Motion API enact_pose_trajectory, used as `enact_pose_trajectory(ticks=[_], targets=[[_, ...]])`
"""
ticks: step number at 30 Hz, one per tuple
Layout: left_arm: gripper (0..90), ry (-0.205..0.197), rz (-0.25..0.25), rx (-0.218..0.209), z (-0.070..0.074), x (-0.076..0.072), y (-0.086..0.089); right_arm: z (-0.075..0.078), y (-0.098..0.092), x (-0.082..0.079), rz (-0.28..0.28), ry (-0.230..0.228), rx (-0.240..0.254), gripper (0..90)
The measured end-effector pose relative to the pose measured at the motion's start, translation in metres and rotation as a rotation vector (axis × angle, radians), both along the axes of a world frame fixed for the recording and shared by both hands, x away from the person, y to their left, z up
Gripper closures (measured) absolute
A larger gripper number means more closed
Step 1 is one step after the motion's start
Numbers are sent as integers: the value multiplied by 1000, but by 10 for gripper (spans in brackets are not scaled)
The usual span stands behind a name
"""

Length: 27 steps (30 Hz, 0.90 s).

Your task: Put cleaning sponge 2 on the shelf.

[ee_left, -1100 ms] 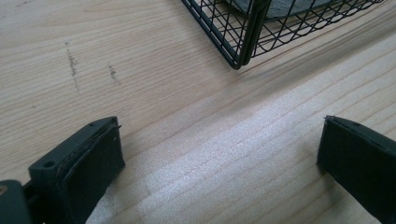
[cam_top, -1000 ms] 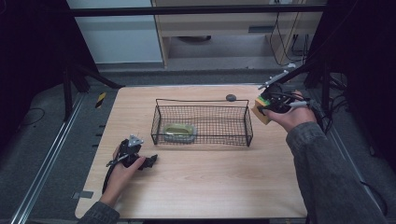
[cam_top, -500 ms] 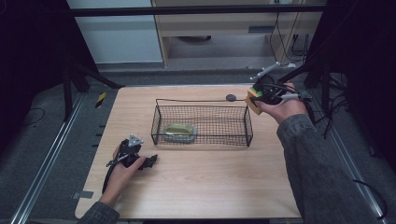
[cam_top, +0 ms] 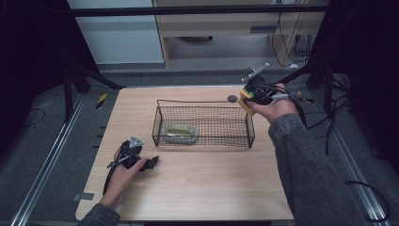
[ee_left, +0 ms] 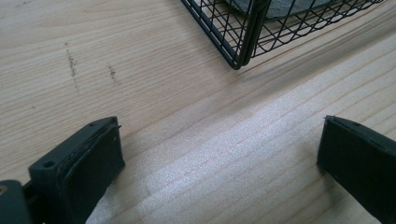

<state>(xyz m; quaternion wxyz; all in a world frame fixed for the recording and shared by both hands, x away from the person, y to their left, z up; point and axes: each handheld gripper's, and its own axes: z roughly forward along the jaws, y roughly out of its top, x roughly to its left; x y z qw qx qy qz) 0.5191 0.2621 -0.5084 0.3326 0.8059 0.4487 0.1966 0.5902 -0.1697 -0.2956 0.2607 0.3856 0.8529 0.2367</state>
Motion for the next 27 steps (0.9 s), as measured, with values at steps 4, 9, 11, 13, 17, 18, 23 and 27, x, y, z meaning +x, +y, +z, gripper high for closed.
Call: enact_pose_trajectory(ticks=[4, 9, 11, 13, 17, 18, 23, 27], targets=[[0, 0, -1, 1, 0, 0, 0, -7, 6, 4, 16, 9, 3, 645], [0, 1, -2, 3, 0, 0, 0, -25, 9, 12, 12, 33, -4, 646], [0, 1, -3, 3, 0, 0, 0, -32, 10, 15, 15, 45, -7, 646], [0, 0, -5, 2, 0, 0, 0, -36, 11, 17, 14, 52, -8, 646], [0, 1, -6, 2, 0, 0, 0, -42, 12, 22, 14, 62, -10, 646], [0, 1, -6, 2, 0, 0, 0, -43, 12, 23, 15, 64, -12, 646], [0, 1, -6, 3, 0, 1, 0, -46, 13, 26, 15, 63, -12, 646], [0, 1, -5, 2, 0, 1, 0, -49, 13, 28, 14, 67, -17, 646]])
